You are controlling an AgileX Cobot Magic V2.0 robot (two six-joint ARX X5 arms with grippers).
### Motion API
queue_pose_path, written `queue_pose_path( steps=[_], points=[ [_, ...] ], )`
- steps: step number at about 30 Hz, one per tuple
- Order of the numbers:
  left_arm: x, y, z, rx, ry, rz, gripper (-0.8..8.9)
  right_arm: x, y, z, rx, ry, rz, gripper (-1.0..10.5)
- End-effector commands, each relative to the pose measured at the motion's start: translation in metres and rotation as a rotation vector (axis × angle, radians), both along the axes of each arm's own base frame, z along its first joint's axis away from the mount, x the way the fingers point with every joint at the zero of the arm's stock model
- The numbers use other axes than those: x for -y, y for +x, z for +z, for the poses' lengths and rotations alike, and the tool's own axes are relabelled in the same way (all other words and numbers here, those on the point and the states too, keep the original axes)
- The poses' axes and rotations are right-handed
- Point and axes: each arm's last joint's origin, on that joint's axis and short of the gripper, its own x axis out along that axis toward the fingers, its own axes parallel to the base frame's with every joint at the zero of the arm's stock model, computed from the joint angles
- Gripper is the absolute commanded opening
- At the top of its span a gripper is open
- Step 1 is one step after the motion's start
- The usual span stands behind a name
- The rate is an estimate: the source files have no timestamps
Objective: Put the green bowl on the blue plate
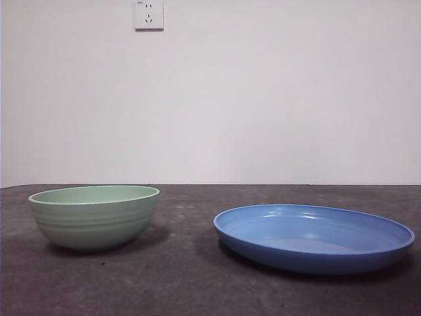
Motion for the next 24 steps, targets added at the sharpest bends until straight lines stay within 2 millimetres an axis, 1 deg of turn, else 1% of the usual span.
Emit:
queue_pose_path(
  steps=[1, 3, 4, 8, 12, 15, 18, 24],
  points=[
    [0.000, -0.005, 0.026, 0.054, -0.076, 0.006, 0.18, -0.001, -0.006, 0.022, 0.041, 0.100, 0.009, 0.1],
    [0.000, -0.007, 0.044, 0.064, -0.102, 0.006, 0.18, -0.001, -0.010, 0.038, 0.035, 0.148, 0.024, 0.1],
    [0.000, -0.008, 0.052, 0.065, -0.110, 0.003, 0.18, -0.001, -0.011, 0.043, 0.027, 0.165, 0.028, 0.1],
    [0.002, -0.010, 0.087, 0.059, -0.119, -0.071, 0.18, -0.004, -0.018, 0.074, -0.027, 0.182, 0.115, 0.1],
    [0.006, -0.007, 0.116, 0.006, -0.133, -0.179, 0.18, -0.007, -0.019, 0.102, -0.079, 0.189, 0.216, 0.1],
    [0.009, -0.001, 0.132, -0.053, -0.152, -0.275, 0.18, -0.010, -0.017, 0.121, -0.116, 0.199, 0.296, 0.1],
    [0.012, 0.006, 0.144, -0.098, -0.173, -0.370, 0.18, -0.012, -0.013, 0.138, -0.141, 0.186, 0.373, 0.1],
    [0.018, 0.024, 0.159, -0.183, -0.201, -0.502, 0.18, -0.017, 0.001, 0.163, -0.181, 0.175, 0.507, 0.1]
  ],
)
